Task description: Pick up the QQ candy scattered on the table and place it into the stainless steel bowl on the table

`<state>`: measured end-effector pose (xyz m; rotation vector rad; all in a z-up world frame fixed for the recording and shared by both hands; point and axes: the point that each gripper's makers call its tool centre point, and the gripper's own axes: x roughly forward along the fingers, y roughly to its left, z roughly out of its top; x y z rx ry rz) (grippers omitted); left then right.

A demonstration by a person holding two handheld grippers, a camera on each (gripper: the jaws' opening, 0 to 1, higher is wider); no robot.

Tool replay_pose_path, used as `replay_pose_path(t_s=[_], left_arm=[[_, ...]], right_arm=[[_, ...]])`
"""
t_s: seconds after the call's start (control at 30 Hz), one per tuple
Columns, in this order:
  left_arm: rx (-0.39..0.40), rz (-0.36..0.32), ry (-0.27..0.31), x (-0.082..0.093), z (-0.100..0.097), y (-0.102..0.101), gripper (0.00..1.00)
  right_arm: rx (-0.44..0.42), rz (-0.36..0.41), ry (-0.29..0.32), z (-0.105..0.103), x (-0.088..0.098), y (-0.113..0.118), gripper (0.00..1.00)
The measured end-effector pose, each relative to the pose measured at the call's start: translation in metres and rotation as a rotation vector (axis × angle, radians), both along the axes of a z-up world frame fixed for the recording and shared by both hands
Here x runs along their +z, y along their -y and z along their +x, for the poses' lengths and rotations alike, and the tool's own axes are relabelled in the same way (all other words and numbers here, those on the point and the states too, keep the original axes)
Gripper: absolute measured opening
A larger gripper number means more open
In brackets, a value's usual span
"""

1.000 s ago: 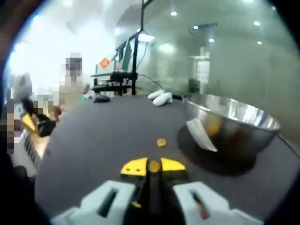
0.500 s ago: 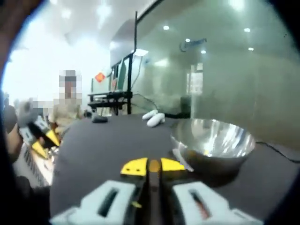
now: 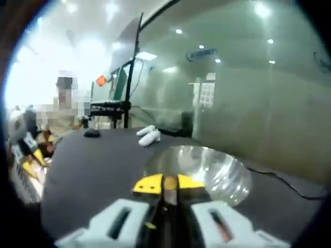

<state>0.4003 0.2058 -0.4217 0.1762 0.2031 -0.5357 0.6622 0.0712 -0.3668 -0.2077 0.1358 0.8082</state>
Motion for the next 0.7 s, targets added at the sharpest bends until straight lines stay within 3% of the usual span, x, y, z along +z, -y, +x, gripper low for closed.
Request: replay_pose_path(t_s=[0.1, 0.13, 0.27, 0.4, 0.7], left_arm=[[0.002, -0.001, -0.003, -0.001, 0.003, -0.005, 0.25], [0.002, 0.0, -0.004, -0.002, 0.003, -0.006, 0.25], [0.008, 0.003, -0.006, -0.002, 0.004, -0.009, 0.25], [0.009, 0.007, -0.009, -0.003, 0.004, -0.008, 0.25], [-0.004, 0.013, -0.003, 0.001, 0.002, 0.003, 0.25]], right_arm=[[-0.041, 0.025, -0.005, 0.015, 0.006, 0.007, 0.1], [-0.063, 0.029, -0.003, 0.008, 0.007, 0.009, 0.1], [-0.079, 0.037, -0.013, 0.014, 0.006, 0.014, 0.12], [-0.068, 0.038, -0.019, 0.015, 0.002, 0.012, 0.26], [-0.047, 0.048, -0.027, 0.01, 0.003, 0.009, 0.23]])
